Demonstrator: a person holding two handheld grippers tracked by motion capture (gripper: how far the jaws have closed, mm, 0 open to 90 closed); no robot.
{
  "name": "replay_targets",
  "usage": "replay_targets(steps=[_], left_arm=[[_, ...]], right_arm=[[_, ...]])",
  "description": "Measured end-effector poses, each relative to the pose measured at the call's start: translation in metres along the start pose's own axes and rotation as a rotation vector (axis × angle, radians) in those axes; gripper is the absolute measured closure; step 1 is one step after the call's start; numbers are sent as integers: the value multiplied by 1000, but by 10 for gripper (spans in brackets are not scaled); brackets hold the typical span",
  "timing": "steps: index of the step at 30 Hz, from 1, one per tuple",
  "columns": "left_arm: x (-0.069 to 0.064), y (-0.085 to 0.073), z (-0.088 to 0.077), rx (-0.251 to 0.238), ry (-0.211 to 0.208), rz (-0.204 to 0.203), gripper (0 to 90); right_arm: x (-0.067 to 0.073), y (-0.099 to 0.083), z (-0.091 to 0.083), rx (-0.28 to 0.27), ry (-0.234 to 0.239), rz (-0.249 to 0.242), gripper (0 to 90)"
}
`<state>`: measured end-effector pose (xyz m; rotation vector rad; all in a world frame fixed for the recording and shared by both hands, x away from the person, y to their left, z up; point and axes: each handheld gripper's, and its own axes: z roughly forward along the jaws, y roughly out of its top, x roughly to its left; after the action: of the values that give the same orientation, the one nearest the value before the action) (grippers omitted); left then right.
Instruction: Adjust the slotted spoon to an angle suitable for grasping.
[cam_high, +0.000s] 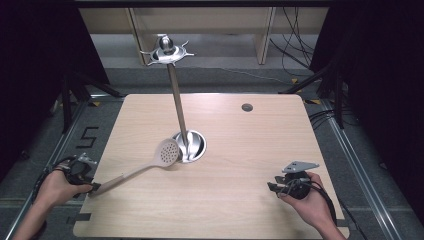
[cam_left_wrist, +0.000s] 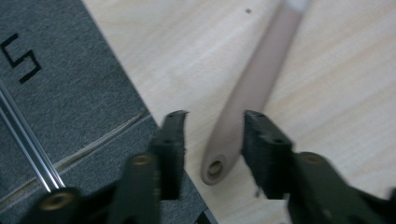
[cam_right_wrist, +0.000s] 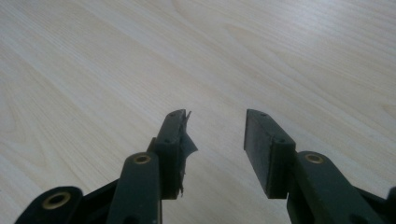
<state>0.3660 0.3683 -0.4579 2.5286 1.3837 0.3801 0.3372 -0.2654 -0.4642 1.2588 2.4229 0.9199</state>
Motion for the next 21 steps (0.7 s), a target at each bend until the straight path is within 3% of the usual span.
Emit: replay_targets(steps=[3, 4, 8, 10, 14, 16, 18, 20, 21], left_arm=[[3, 3, 7, 8, 59, -28, 852], [4, 4, 12, 49, 61, -16, 888], [2, 6, 14, 96, 38, 8, 893], [-2, 7, 17, 88, 18, 22, 894], [-13, 10, 18, 143, 13, 96, 897], [-15, 12, 17, 163, 14, 104, 897], [-19, 16, 14, 224, -10, 130, 898], [-23, 17, 12, 231, -62, 194, 898], [-28, 17, 11, 225, -94, 201, 898]], right_arm=[[2, 1, -1, 7, 5, 15, 596], [2, 1, -1, 7, 4, 13, 596], [0, 0, 0, 1, -1, 0, 596], [0, 0, 0, 0, -1, -1, 596], [2, 1, -1, 7, 5, 14, 596], [2, 1, -1, 6, 5, 13, 596], [1, 0, -1, 6, 3, 14, 596], [1, 0, -1, 3, 1, 5, 596], [0, 0, 0, 2, -1, -1, 597]])
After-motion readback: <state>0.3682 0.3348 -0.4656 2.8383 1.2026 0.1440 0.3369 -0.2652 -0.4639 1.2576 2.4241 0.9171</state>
